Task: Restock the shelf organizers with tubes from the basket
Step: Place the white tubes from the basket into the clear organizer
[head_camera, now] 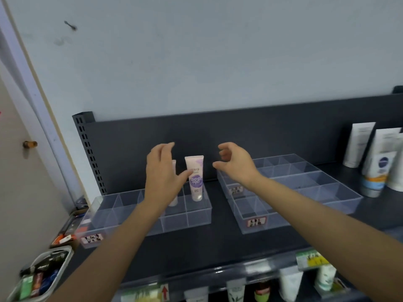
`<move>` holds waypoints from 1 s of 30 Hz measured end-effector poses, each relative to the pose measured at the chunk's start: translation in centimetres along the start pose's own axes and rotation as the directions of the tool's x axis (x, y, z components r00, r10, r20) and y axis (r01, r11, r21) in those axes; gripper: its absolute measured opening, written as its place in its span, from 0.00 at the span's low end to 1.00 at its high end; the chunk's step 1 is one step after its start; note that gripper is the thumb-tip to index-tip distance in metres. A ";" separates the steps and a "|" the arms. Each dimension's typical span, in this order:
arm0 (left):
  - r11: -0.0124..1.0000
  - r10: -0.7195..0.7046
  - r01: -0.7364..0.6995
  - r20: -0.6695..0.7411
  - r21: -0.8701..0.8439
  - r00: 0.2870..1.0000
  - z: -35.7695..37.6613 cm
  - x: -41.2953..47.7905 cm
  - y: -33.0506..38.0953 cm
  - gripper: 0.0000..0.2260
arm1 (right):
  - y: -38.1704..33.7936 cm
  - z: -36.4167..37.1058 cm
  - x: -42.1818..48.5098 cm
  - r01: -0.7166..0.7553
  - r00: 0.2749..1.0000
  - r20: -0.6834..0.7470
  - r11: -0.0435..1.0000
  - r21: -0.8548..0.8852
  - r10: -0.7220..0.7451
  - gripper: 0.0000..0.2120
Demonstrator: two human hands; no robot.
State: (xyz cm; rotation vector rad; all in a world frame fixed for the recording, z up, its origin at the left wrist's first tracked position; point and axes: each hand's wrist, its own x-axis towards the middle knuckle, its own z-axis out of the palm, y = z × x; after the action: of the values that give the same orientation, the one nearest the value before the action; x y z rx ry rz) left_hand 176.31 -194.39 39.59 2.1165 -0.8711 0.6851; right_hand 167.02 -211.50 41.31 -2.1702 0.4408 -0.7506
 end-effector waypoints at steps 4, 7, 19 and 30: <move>0.985 0.156 -0.151 0.068 -0.078 0.985 1.5 -1.8 5.2 0.29 | 1.4 -4.0 -3.2 -0.001 0.996 -0.086 1.000 -0.025 -0.001 0.18; 0.969 0.177 -0.148 0.140 -0.198 0.974 3.7 -3.8 9.6 0.28 | 3.6 -8.0 -6.1 -0.003 0.992 -0.124 0.990 -0.143 -0.015 0.15; 0.845 0.512 -0.287 0.527 -0.451 0.678 17.3 -15.4 26.8 0.15 | 19.3 -23.4 -23.1 -0.370 0.924 -0.260 0.829 -0.420 0.281 0.13; 0.824 0.556 -0.326 0.771 -0.463 0.310 27.5 -28.2 34.8 0.13 | 32.8 -28.9 -39.2 -0.707 0.690 -0.215 0.582 -0.401 0.691 0.12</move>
State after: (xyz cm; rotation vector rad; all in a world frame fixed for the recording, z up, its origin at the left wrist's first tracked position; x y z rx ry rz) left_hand 137.58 -223.14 18.80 1.9246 -2.0810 -0.4356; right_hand 116.36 -227.92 16.55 -2.1041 1.5320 -0.2271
